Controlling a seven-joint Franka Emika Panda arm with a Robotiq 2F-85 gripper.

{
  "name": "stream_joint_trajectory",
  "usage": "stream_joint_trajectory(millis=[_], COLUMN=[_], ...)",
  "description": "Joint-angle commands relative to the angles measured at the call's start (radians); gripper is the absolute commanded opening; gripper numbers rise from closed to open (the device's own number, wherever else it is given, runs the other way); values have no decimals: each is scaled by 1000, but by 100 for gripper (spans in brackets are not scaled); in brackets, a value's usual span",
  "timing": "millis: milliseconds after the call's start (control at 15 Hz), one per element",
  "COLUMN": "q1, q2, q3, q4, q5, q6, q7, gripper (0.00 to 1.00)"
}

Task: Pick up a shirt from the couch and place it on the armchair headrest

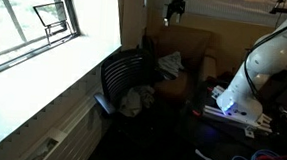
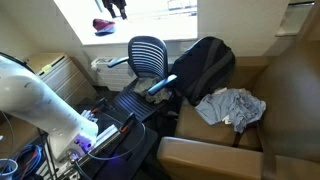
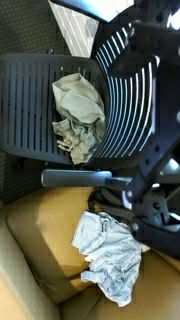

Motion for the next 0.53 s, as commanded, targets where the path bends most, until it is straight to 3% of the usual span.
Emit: stream_joint_trajectory(millis=[0,200,267,333,467], q1=[1,1,-25,-42,-60], q2=[0,0,44,26,52], q3=[-1,-1,-6,-5,-14], q4=[2,2,-45,-137,-203], q5=[0,0,4,-38,-50], q6=[-3,-3,3,84,101], q7=[0,0,87,130,214], gripper=[100,100,100,100,100])
